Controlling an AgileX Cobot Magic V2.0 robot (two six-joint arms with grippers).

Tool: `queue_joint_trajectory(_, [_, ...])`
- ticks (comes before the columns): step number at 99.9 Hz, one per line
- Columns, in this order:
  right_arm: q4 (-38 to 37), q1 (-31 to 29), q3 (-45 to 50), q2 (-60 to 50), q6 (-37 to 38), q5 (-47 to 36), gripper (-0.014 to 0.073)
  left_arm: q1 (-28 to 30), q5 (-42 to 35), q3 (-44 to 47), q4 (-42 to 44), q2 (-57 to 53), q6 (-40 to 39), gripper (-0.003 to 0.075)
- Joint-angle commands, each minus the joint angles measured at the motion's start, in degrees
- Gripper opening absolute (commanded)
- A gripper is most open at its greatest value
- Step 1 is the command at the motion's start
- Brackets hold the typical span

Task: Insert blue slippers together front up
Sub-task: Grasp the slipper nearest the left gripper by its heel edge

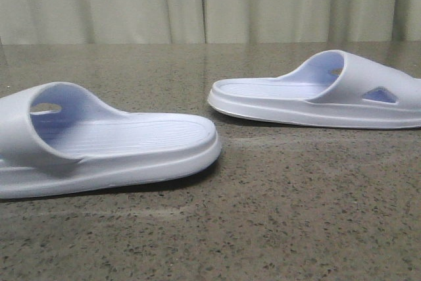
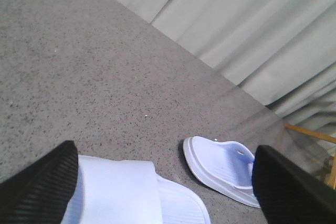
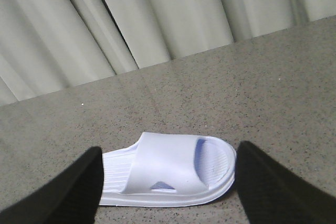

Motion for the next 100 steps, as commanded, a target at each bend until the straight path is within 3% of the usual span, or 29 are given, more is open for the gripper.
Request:
queue_joint_trajectory(1, [0.32,-0.24,-2.09,1.19,-0.07,-4.83,0.0456,-0.31,-5.13,0.69,0.96,0.88,-5.72,0.0602])
queue_joint_trajectory(58, [1.07,-0.24,-2.09,1.19,-0.07,-4.58,0.0456,-0.31,-9.79,10.81,0.77,0.91,-17.91,0.0602])
queue_joint_trajectory(100, [1.07,-0.24,-2.09,1.19,-0.07,-4.58,0.0456,-0.31,-9.93,10.81,-2.34,8.32,-17.93,0.0601])
